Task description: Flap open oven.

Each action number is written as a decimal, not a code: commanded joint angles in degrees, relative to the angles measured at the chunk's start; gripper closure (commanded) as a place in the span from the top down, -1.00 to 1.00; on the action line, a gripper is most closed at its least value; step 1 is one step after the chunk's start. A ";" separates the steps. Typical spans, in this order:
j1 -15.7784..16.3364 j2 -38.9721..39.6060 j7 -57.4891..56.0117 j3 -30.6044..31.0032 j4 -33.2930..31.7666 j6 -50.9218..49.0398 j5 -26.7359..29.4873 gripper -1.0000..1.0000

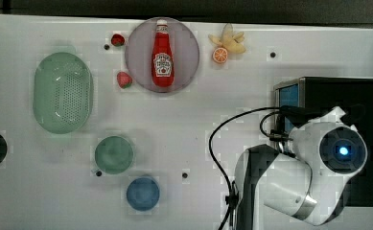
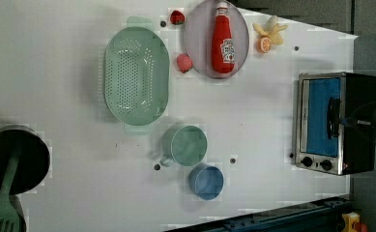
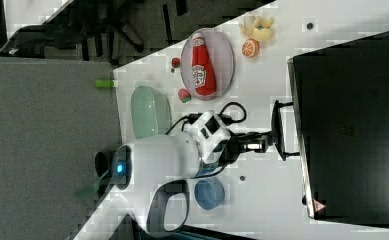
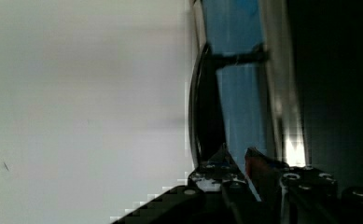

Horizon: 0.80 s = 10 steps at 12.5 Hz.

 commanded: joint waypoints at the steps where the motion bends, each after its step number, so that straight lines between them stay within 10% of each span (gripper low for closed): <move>1: -0.32 1.74 -3.94 -1.08 0.57 2.43 0.10 -0.65; 10: 1.44 4.84 -3.40 0.47 -0.01 4.75 -1.00 -0.65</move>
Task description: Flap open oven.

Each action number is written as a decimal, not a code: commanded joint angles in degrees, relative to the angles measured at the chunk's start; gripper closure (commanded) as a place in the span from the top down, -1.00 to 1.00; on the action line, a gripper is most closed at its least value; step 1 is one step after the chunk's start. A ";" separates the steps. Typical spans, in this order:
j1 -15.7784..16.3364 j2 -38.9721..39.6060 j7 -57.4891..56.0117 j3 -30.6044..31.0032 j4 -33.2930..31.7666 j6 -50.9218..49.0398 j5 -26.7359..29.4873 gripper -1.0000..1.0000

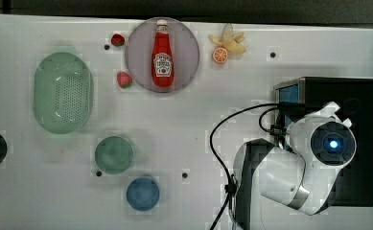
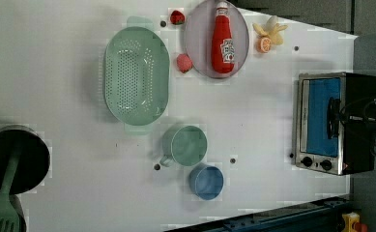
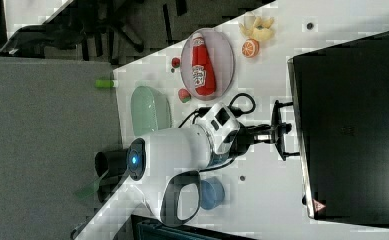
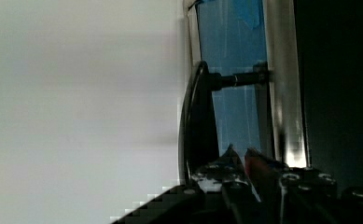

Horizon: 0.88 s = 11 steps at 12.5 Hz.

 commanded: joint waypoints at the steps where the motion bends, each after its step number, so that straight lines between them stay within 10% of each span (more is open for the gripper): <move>1: 2.02 0.52 -2.23 1.05 -1.07 -0.66 -2.75 -0.65; 11: 8.42 3.80 35.22 7.86 -2.09 -7.05 -31.05 -0.65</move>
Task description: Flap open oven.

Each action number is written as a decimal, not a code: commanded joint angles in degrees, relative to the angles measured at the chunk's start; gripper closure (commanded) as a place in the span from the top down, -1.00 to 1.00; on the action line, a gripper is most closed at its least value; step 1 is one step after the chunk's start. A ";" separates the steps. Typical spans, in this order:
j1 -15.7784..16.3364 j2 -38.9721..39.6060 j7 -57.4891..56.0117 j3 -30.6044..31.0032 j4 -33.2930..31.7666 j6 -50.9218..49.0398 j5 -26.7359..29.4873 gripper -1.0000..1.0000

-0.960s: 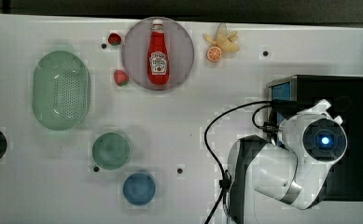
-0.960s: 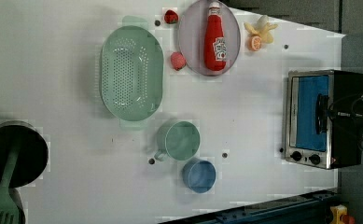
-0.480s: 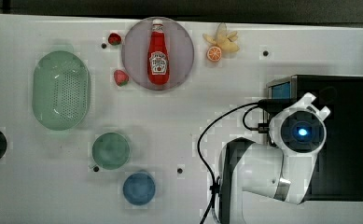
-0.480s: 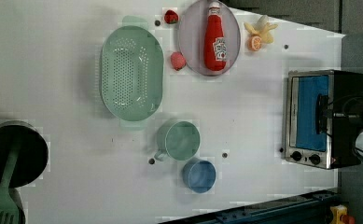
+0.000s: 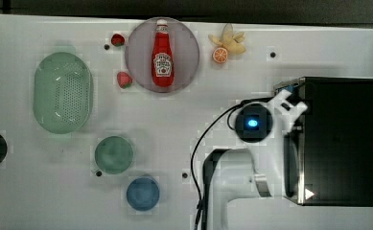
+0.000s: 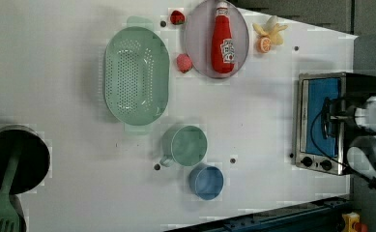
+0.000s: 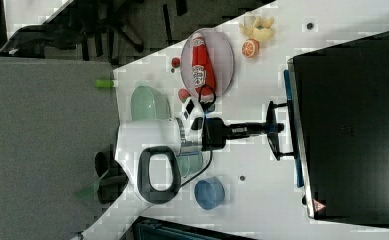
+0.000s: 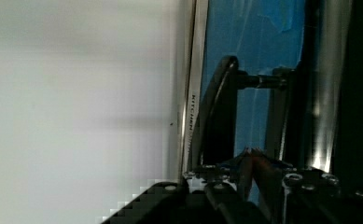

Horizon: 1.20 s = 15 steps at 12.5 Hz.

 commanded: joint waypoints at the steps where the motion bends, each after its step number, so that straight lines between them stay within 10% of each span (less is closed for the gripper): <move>1: 4.28 3.45 17.19 4.00 -0.75 -4.02 -5.39 -0.65; 15: 11.89 23.84 39.65 8.13 5.87 -8.40 -17.69 -0.65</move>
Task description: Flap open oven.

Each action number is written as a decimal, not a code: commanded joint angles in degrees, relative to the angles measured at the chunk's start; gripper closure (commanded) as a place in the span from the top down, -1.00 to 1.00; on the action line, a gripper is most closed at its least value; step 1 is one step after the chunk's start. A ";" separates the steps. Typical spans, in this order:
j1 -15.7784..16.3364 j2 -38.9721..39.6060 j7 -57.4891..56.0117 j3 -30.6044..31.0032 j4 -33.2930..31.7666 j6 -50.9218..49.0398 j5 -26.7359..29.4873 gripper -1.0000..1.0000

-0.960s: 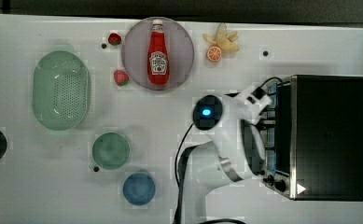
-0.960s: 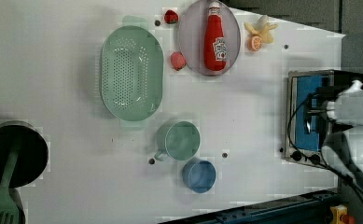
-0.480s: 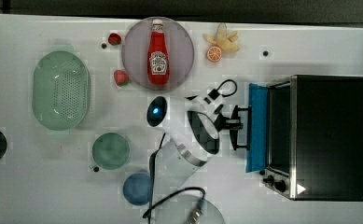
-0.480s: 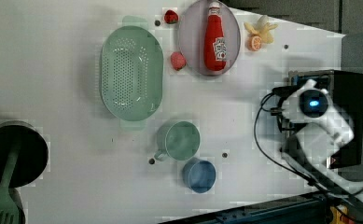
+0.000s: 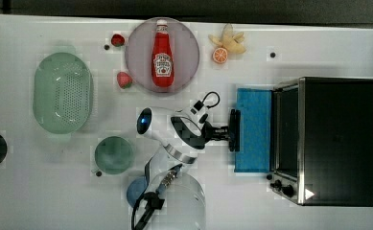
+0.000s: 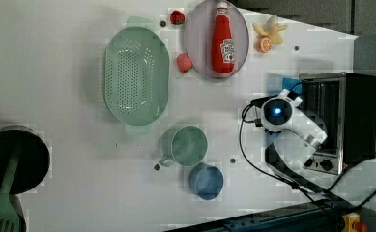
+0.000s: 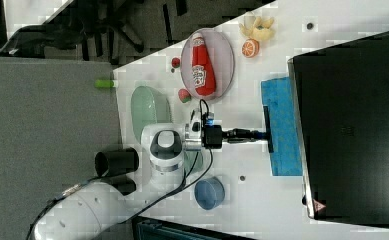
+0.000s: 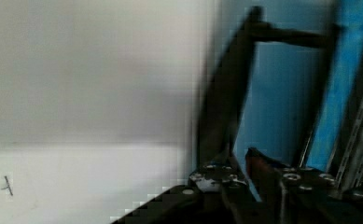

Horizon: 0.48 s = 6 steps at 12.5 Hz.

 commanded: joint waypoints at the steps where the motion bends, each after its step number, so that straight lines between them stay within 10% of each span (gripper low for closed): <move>1: -0.14 1.23 4.80 -0.61 2.46 0.56 -0.36 -0.65; 6: -0.18 -0.42 5.28 -0.73 3.48 5.25 1.69 -0.65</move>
